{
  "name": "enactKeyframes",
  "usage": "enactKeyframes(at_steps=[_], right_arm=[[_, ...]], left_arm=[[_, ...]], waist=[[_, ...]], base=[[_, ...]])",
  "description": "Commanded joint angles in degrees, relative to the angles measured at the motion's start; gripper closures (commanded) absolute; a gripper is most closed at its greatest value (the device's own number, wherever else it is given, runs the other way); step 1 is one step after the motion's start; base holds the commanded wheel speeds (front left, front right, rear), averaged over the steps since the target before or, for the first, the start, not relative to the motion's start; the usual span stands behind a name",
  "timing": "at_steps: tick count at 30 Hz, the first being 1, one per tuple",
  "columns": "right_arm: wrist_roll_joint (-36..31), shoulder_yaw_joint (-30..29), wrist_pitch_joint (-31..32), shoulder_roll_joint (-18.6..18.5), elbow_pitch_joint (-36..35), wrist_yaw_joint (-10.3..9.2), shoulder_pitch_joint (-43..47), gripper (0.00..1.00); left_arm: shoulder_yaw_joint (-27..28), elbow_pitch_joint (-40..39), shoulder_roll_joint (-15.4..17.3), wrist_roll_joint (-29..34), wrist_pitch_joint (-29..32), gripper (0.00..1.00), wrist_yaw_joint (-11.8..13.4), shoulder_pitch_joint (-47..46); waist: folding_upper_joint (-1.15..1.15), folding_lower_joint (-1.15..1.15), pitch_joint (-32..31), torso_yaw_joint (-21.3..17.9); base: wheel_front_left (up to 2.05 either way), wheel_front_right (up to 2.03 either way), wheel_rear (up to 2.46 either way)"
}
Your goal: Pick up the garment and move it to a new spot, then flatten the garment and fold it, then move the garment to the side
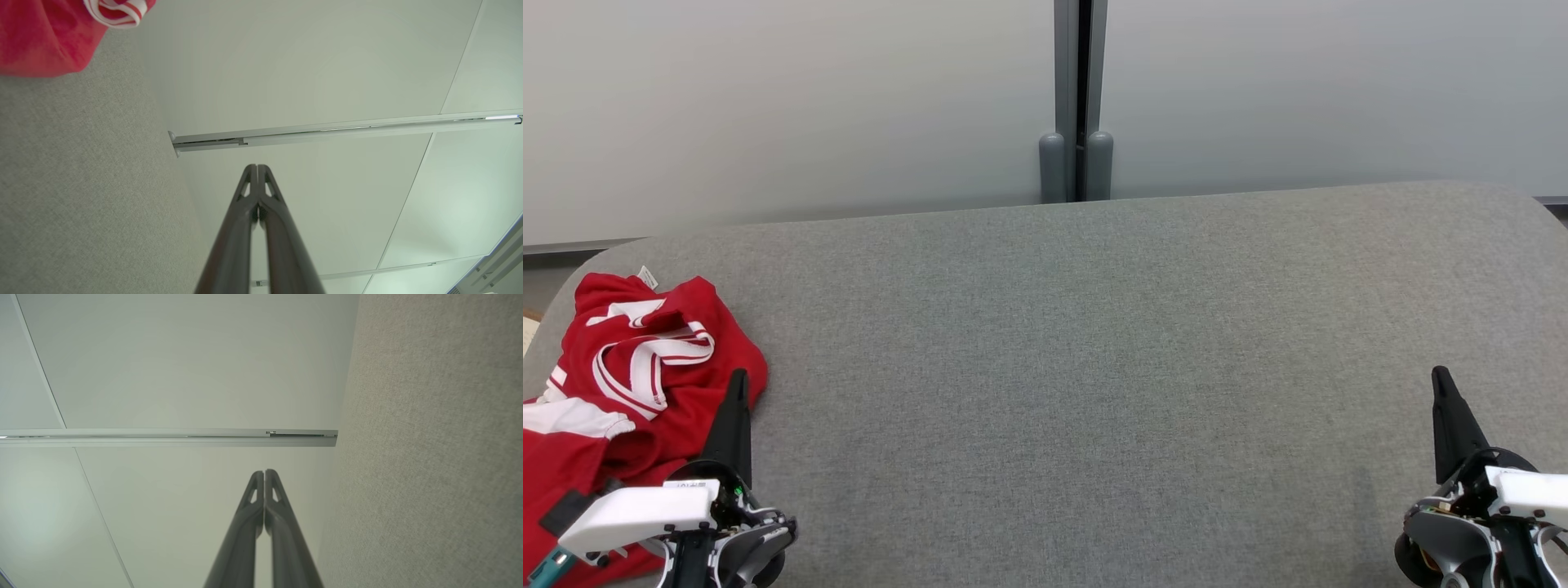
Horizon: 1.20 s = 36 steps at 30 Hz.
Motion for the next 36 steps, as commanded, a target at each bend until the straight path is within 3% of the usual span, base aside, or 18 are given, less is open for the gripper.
enactKeyframes(at_steps=[1, 2, 17, 27, 34, 36], right_arm=[[0.26, 0.05, 0.08, -0.09, -0.23, 0.00, 0.43, 1.00], [0.00, 0.02, 0.00, 0.00, -0.01, 0.00, 0.00, 0.00], [1.05, 3.09, -3.05, 0.27, -1.19, -0.01, 0.40, 0.00], [-3.07, 5.09, -5.70, 0.18, -3.87, -0.01, -0.41, 0.00], [-7.72, 7.28, -7.38, 0.13, -4.80, -0.01, -0.93, 0.00], [-19.74, 9.66, -9.76, 0.05, -5.55, 0.00, -1.89, 0.00]], left_arm=[[0.12, -0.02, 0.15, -0.04, 0.12, 1.00, -0.28, -0.47], [0.00, 0.00, 0.00, 0.00, -0.01, 0.00, 0.00, 0.00], [-1.54, 0.08, -0.36, 1.62, -3.11, 0.00, 0.02, 1.03], [-1.83, -2.01, -0.26, 8.28, -5.70, 0.00, 0.49, 0.52], [-2.21, -3.78, -0.20, 15.73, -7.37, 0.00, 0.88, 0.49], [-3.57, -5.40, -0.13, 31.72, -9.72, 0.00, 2.85, 0.73]], waist=[[0.00, 0.00, 0.00, 0.00], [0.00, 0.00, 0.00, 0.00], [0.00, 0.00, 0.04, -0.04], [0.00, 0.00, 0.09, -0.17], [0.00, 0.00, 0.16, -0.20], [0.00, 0.00, 0.23, -0.23]], base=[[0.00, 0.00, 0.00], [0.00, 0.00, 0.00], [0.00, 0.00, 0.00], [0.00, 0.00, 0.00], [0.00, 0.00, 0.00], [0.00, 0.00, 0.00]])
